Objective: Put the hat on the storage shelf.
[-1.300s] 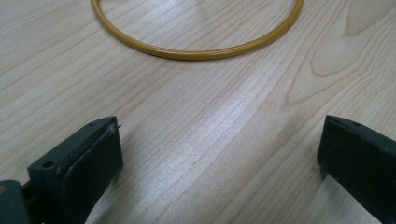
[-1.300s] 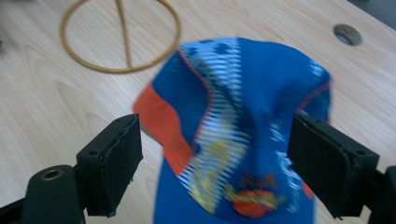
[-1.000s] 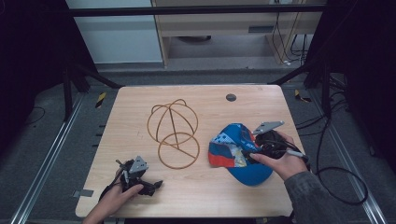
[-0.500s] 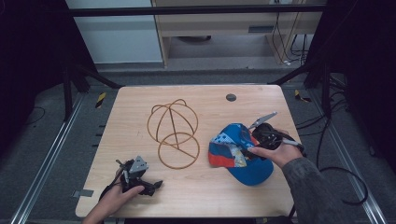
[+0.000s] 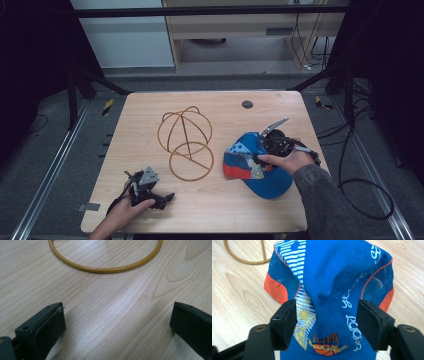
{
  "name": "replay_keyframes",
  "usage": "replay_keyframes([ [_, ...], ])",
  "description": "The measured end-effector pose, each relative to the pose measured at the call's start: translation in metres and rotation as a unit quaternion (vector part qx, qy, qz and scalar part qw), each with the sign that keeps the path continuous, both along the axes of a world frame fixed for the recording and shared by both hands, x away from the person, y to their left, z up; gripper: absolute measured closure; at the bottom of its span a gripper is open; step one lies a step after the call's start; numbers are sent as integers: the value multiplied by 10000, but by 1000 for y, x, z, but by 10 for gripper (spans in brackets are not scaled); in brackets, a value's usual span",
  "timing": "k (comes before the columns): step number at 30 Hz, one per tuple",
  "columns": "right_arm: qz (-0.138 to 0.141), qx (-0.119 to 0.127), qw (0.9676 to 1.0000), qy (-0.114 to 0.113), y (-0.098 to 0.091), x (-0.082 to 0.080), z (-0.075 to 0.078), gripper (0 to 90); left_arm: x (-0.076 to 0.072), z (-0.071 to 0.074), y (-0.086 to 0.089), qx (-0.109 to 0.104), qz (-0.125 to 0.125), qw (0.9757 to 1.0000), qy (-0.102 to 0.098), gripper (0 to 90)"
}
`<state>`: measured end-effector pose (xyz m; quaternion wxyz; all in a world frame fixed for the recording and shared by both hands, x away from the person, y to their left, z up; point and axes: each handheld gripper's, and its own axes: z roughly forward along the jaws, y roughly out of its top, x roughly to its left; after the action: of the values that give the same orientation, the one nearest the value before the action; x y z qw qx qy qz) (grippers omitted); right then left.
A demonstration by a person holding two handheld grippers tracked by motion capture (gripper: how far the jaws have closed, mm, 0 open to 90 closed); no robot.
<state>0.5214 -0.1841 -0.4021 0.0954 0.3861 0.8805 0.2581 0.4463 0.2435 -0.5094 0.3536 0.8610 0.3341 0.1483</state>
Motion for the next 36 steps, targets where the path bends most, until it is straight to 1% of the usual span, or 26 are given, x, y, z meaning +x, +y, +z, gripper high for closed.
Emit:
replay_keyframes([
  [3,3,38,10000,-9,3,1,-2,391,0,0,0,-1,6,10000,0,0],
  [6,-31,21,10000,60,5,2,-7,427,0,0,0,0,4,10000,1,0],
  [8,-55,1,9999,110,3,3,-11,446,0,0,0,-1,3,10000,1,0],
  [10,-100,76,9998,158,0,2,-16,487,0,0,0,0,-2,10000,1,0],
  [13,-56,102,9997,201,-1,1,-20,541,0,0,0,-2,-2,10000,1,0],
  [15,-14,80,9997,227,0,1,-22,600,0,0,0,-2,0,10000,0,0],
  [16,7,71,9996,265,0,1,-22,656,0,0,0,0,-1,10000,-1,0],
  [17,22,90,9995,286,0,1,-22,691,0,0,0,-2,-1,10000,0,0],
  [18,49,100,9995,299,-1,1,-22,751,0,0,0,-1,-2,10000,0,0],
  [20,91,161,9993,317,-2,1,-21,830,0,0,0,-8,1,10000,1,0],
  [23,95,219,9991,355,-5,1,-19,887,0,0,0,-12,-2,10000,1,0],
  [26,93,212,9991,350,-8,1,-14,896,0,0,0,-13,-6,10000,0,0],
  [29,111,219,9993,276,-11,0,-9,897,0,0,0,-11,9,10000,0,0],
  [30,123,253,9993,262,-12,-2,-5,898,0,0,0,-14,9,10000,0,0],
  [33,169,231,9993,245,-13,-4,2,898,0,0,0,-12,-3,10000,0,0],
  [34,177,231,9994,208,-14,-5,8,898,0,0,0,-11,-2,10000,1,0],
  [35,177,231,9994,208,-14,-5,8,898,0,0,0,-11,-2,10000,1,0],
  [36,186,266,9993,176,-16,-5,13,898,0,0,0,-10,-4,10000,2,0],
])
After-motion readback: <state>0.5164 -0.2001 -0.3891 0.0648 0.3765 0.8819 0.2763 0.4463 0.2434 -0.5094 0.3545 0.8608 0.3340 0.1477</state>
